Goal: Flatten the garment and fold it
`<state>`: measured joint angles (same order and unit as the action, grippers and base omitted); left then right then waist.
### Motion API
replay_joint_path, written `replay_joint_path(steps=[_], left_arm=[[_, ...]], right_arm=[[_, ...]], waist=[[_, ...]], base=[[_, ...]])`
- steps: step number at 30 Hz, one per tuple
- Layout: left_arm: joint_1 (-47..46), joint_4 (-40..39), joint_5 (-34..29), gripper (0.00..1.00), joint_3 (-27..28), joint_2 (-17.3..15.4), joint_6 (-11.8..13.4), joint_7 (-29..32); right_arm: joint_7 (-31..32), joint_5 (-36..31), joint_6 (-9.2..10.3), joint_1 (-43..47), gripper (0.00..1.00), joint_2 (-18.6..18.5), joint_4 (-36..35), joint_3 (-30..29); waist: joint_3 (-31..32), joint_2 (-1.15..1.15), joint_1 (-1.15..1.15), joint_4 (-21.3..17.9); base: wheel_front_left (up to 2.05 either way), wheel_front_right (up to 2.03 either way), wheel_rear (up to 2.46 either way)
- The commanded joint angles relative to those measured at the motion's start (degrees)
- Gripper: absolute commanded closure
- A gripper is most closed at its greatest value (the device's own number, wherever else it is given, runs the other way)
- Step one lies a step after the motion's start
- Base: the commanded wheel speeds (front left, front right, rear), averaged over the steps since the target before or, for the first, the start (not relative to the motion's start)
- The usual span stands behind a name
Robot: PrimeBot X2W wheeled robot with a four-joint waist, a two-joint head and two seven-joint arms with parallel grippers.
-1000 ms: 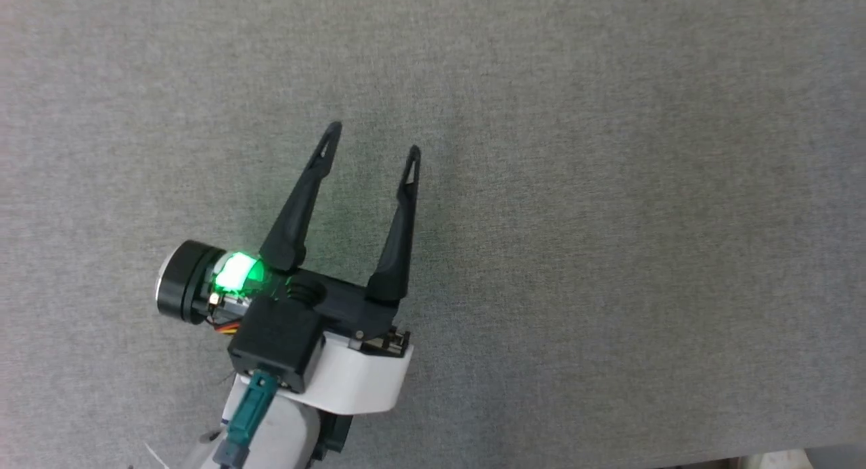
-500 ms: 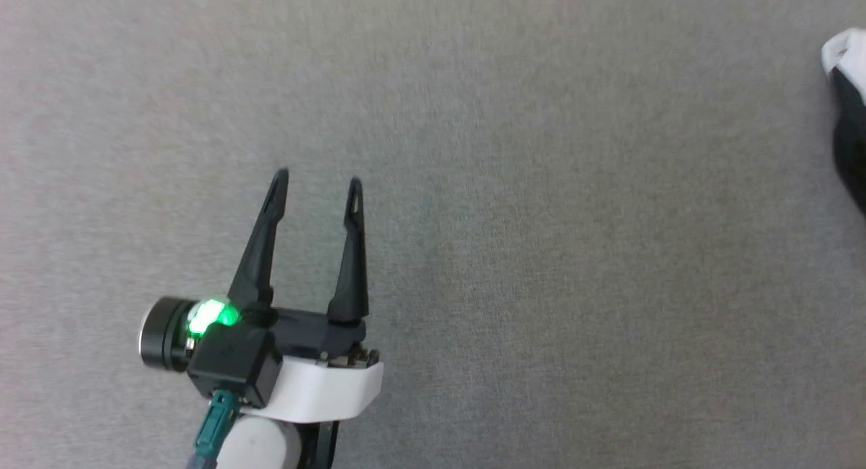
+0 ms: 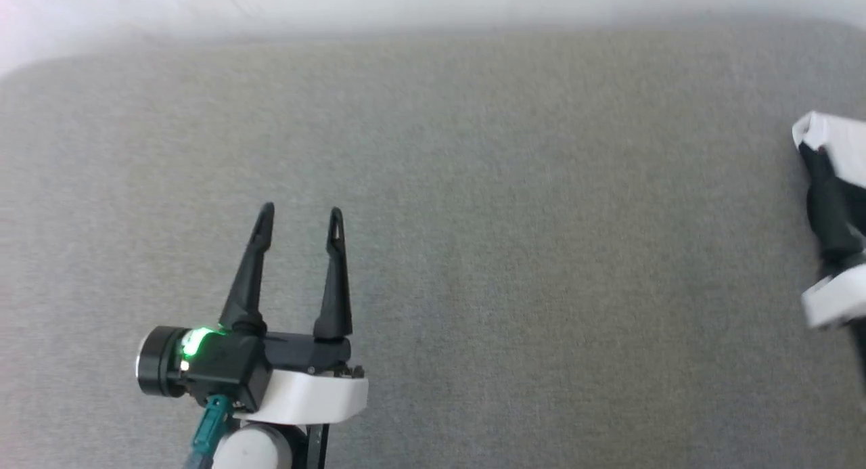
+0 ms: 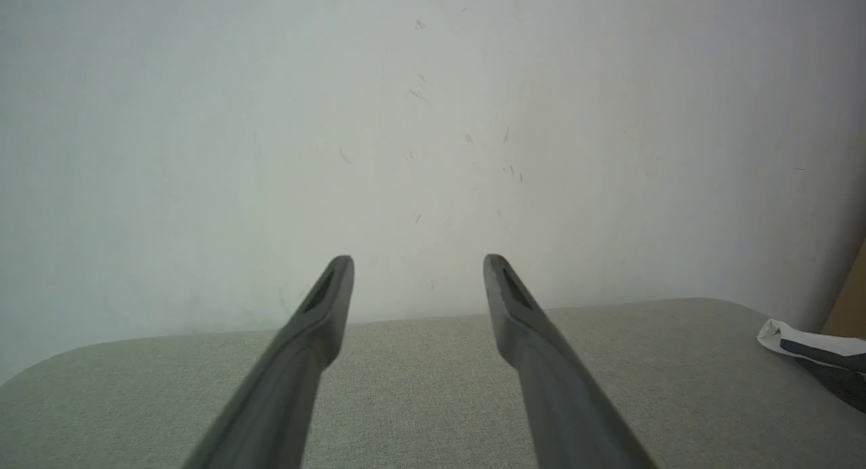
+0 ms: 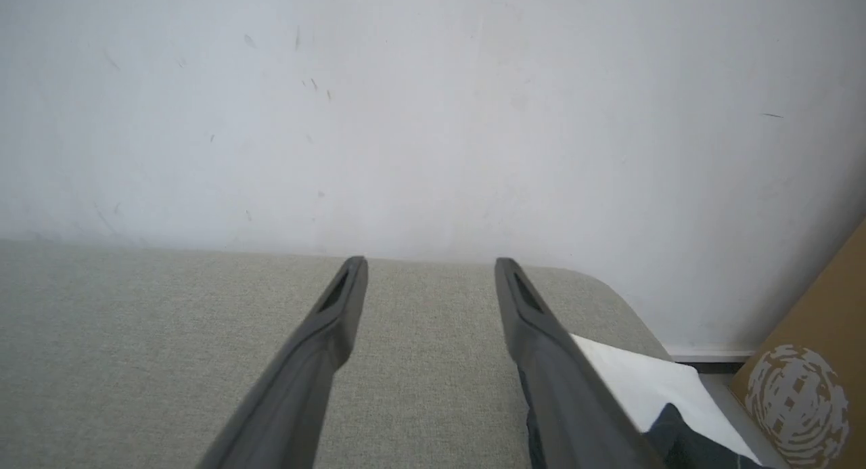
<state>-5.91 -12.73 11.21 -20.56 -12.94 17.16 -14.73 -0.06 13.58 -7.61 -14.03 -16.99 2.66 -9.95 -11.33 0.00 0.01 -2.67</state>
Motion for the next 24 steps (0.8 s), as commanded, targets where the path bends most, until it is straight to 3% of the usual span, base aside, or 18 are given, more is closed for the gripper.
replay_joint_path(steps=[1, 6, 11, 17, 24], left_arm=[[0.9, 0.8, 0.4, 0.0, 0.1, 0.1, -0.7, -0.3], [2.4, 3.4, 0.5, 0.0, 0.1, 0.3, -1.8, -0.3], [4.4, 4.9, 0.4, 0.0, 0.3, 0.7, -2.4, -0.3], [8.0, 7.4, 1.1, 0.0, 1.6, 1.9, -2.5, -0.3], [11.0, 8.3, 1.2, 0.0, 3.4, 3.1, -3.0, -0.3]], right_arm=[[-1.1, -1.5, 0.12, 2.1, 0.0, 2.5, -1.7, -0.2], [-4.0, -5.8, 0.12, 7.6, 0.0, 9.4, -5.1, -0.4], [-7.2, -8.8, 0.12, 12.9, 0.0, 12.8, -6.3, -0.7], [-10.9, -10.5, 0.12, 17.1, 0.0, 14.0, -3.9, -0.7], [-12.6, -8.0, 0.12, 18.9, 0.0, 14.1, -1.0, -0.4]], waist=[[3.8, 0.0, -0.01, 1.9], [6.8, 0.0, -0.01, 2.1], [9.0, 0.0, -0.01, 2.2], [10.7, 0.0, -0.01, 2.0], [11.4, 0.0, -0.01, 2.0]], base=[[0.0, 0.0, 0.0], [0.0, 0.0, 0.0], [0.0, 0.0, 0.0], [0.0, 0.0, 0.0], [0.0, 0.0, 0.0]])
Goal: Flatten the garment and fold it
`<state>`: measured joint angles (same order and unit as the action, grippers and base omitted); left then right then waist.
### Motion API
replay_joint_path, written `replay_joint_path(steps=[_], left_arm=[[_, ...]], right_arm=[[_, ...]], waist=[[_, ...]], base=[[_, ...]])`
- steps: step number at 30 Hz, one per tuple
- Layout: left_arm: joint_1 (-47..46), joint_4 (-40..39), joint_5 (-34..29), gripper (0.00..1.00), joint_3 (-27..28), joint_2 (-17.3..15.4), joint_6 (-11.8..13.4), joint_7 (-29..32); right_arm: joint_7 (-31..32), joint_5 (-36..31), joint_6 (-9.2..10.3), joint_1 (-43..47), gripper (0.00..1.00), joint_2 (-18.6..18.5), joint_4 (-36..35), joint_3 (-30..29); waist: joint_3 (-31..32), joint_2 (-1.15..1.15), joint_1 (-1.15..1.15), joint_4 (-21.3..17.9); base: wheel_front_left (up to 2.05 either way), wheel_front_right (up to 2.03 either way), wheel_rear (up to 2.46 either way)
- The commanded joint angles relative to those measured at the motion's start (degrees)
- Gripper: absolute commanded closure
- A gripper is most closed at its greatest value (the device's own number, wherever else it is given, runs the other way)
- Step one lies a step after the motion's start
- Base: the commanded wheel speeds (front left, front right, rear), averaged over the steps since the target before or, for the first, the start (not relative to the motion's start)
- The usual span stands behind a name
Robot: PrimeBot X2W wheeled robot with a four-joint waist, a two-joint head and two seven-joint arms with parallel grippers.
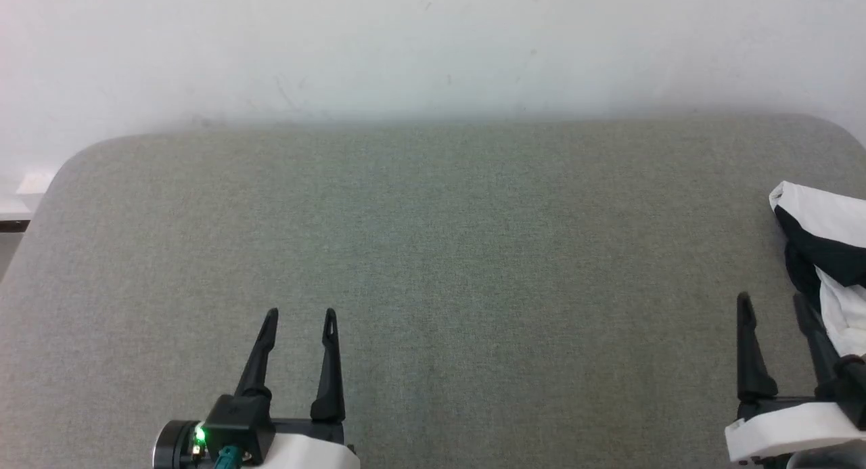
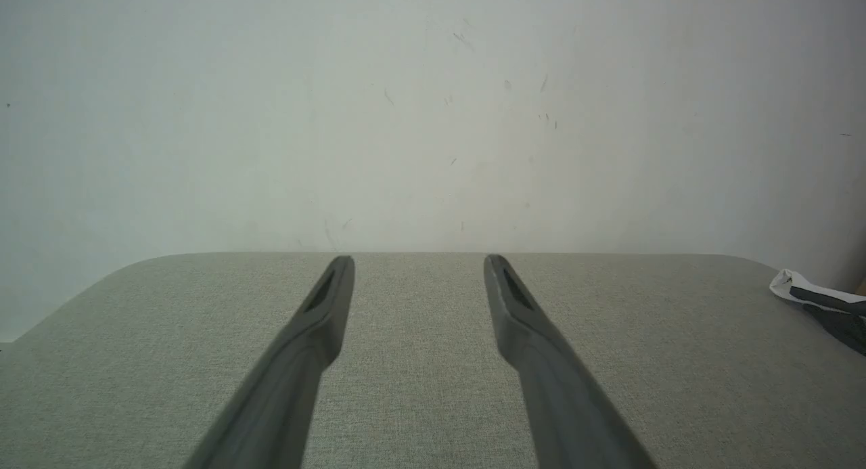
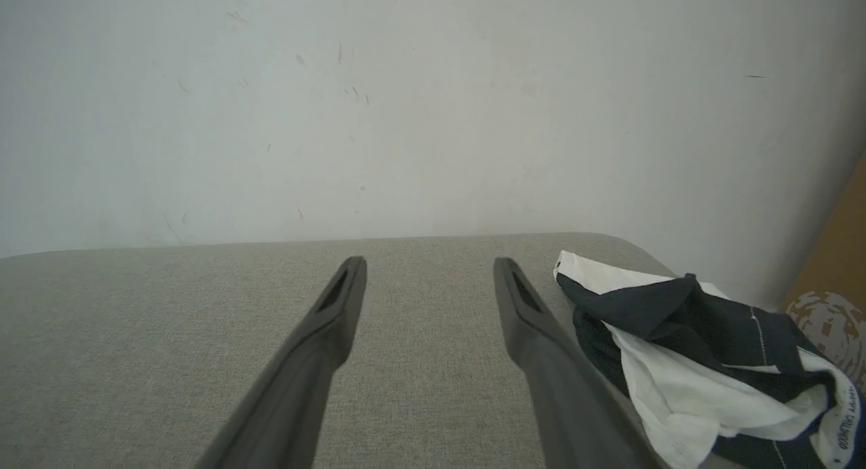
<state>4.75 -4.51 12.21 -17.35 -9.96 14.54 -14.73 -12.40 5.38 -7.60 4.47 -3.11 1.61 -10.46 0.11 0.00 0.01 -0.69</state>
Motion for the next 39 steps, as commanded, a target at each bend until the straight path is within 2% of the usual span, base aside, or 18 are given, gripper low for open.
replay_joint_path(steps=[1, 11, 12, 39], left_arm=[[0.6, 0.1, 0.0, 0.0, 0.4, 0.3, -0.6, -0.3], [1.4, 0.5, -1.7, 0.0, 1.9, 2.5, -2.3, -0.3], [1.1, 0.4, -1.6, 1.0, 1.7, 2.6, -2.2, 0.0], [0.0, 1.2, -3.5, 1.0, 4.5, 3.4, -4.4, 2.7]], right_arm=[[-0.4, 0.3, 0.11, 0.6, 0.0, 0.2, 0.4, 0.4], [-1.1, 0.7, 0.11, -0.1, 0.0, 0.2, 1.7, 1.2], [-0.8, 0.5, -0.01, 0.3, 1.0, 0.0, 1.5, 1.2], [1.6, -0.6, 0.01, -0.6, 1.0, 0.0, 0.9, 3.0]], waist=[[0.0, 0.0, -0.01, 0.0], [0.0, 0.0, -0.01, -0.1], [0.0, 0.0, -0.01, -0.1], [0.0, 0.0, -0.01, 0.0]], base=[[0.0, 0.0, 0.0], [0.0, 0.0, 0.0], [0.0, 0.0, 0.0], [0.0, 0.0, 0.0]])
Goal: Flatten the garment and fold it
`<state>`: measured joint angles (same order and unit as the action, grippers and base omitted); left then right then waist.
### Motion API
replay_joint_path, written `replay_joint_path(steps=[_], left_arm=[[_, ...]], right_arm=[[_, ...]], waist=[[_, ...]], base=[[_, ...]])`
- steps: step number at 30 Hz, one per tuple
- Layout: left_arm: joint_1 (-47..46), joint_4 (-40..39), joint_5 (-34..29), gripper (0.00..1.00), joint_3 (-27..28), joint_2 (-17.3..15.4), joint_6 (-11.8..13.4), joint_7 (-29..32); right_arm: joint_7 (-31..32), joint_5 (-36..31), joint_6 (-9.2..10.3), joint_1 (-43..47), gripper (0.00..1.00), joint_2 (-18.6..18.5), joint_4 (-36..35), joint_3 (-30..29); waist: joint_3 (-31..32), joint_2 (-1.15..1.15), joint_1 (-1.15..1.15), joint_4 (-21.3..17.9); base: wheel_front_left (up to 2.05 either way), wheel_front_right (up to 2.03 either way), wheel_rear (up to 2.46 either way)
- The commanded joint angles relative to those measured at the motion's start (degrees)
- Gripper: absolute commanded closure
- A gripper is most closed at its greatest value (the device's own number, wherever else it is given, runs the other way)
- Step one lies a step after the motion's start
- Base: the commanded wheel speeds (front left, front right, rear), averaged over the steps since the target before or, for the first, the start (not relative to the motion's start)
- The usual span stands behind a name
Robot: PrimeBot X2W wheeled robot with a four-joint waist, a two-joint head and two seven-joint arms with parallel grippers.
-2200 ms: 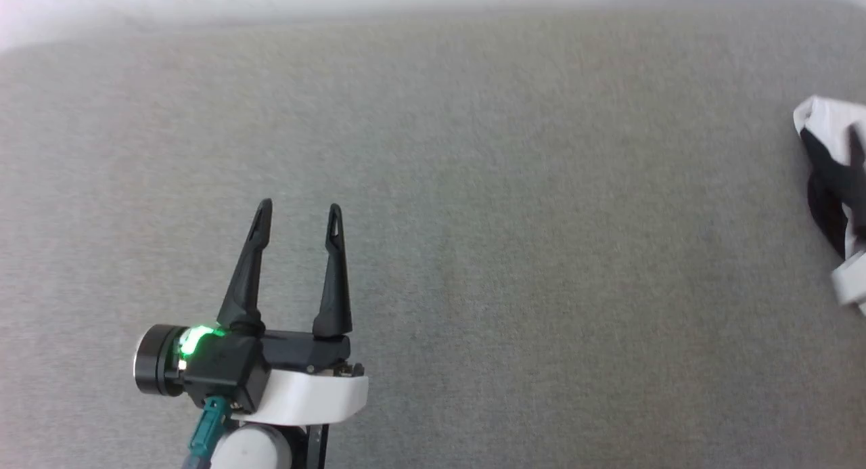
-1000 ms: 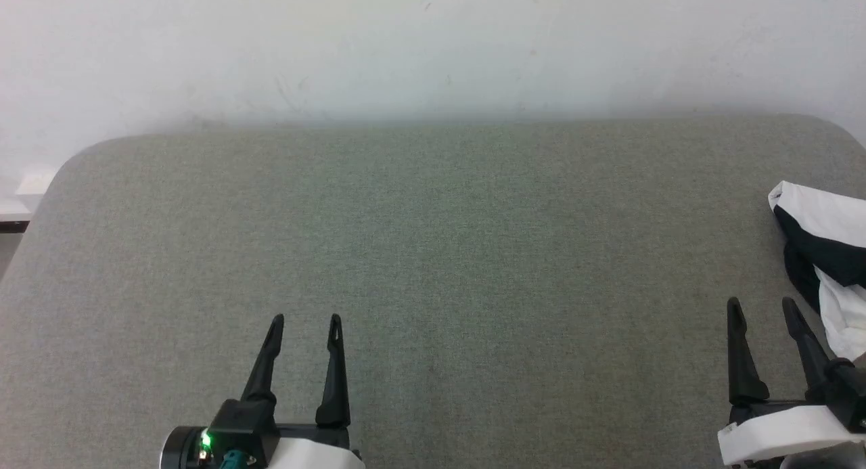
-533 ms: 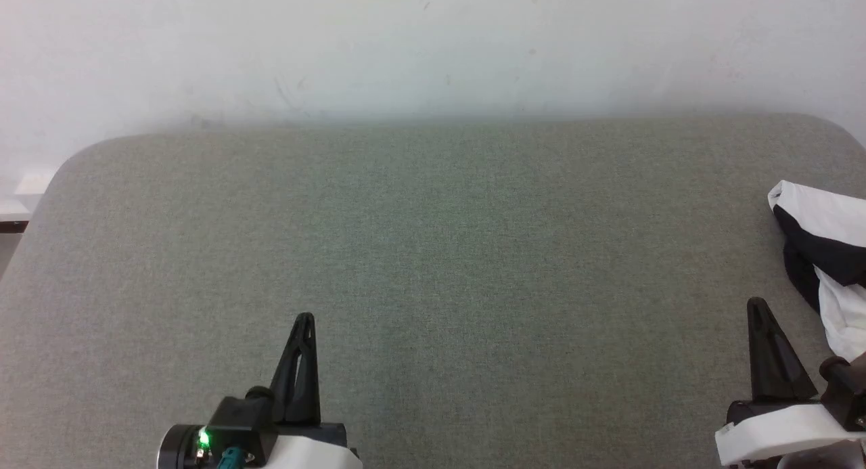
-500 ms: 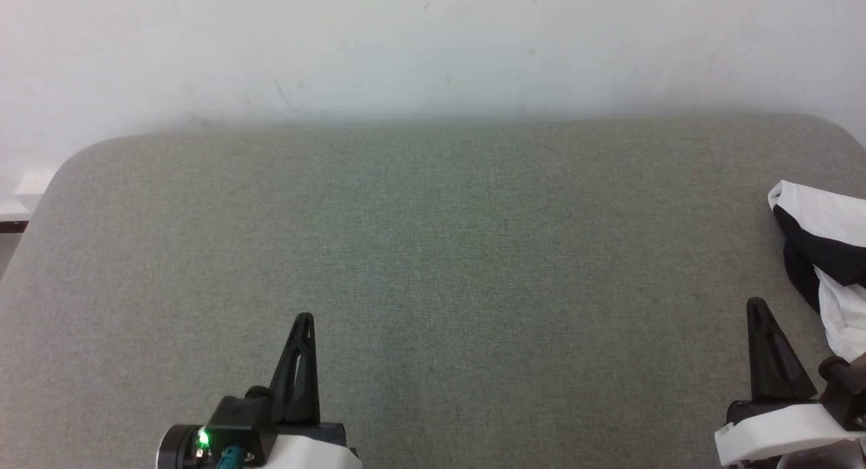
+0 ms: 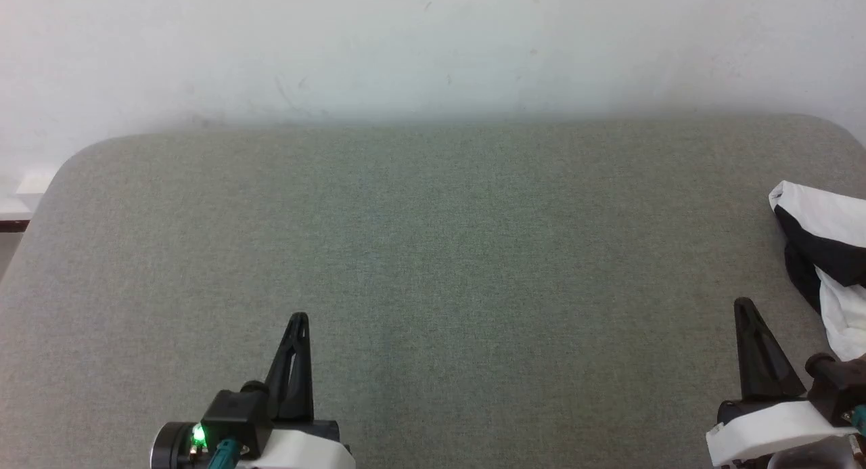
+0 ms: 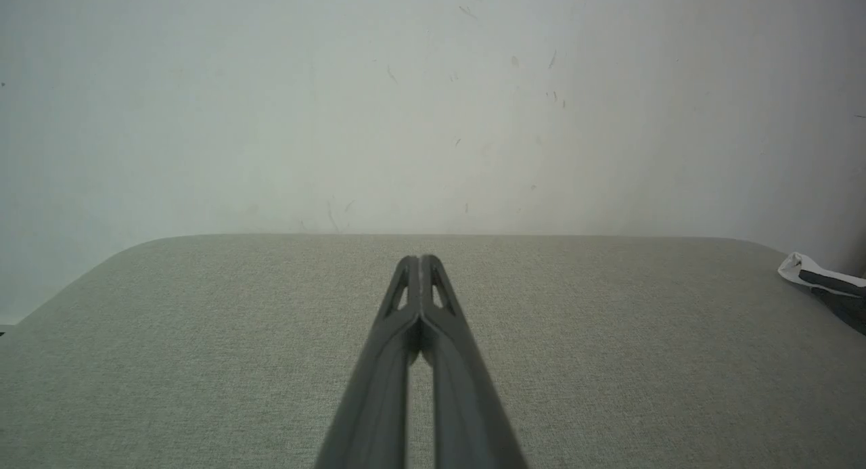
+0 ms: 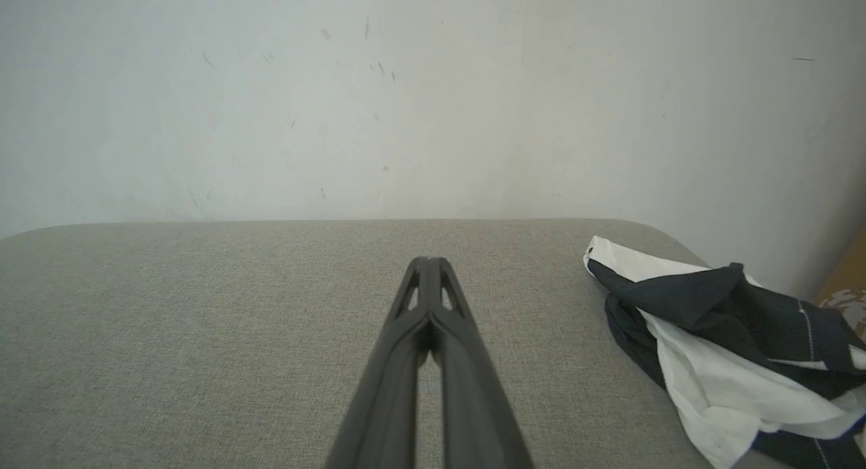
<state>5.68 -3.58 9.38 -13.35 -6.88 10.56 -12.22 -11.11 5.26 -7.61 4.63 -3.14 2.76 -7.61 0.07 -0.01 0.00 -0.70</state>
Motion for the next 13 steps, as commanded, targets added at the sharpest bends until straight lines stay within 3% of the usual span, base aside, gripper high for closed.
replay_joint_path(steps=[1, 13], left_arm=[[-1.0, 0.3, -0.8, 1.0, 0.6, 0.3, -0.5, 0.4], [-1.5, 0.6, -1.8, 1.0, 2.1, 0.8, -1.7, 1.8]], right_arm=[[0.5, -0.5, 0.02, -0.8, 1.0, 0.1, -0.2, 0.2], [1.7, -1.1, 0.03, -1.2, 1.0, 0.1, -0.5, 1.1]], waist=[[0.0, 0.01, 0.0, 0.0], [0.0, 0.01, 0.0, 0.1]], base=[[0.0, 0.0, 0.0], [0.0, 0.0, 0.0]])
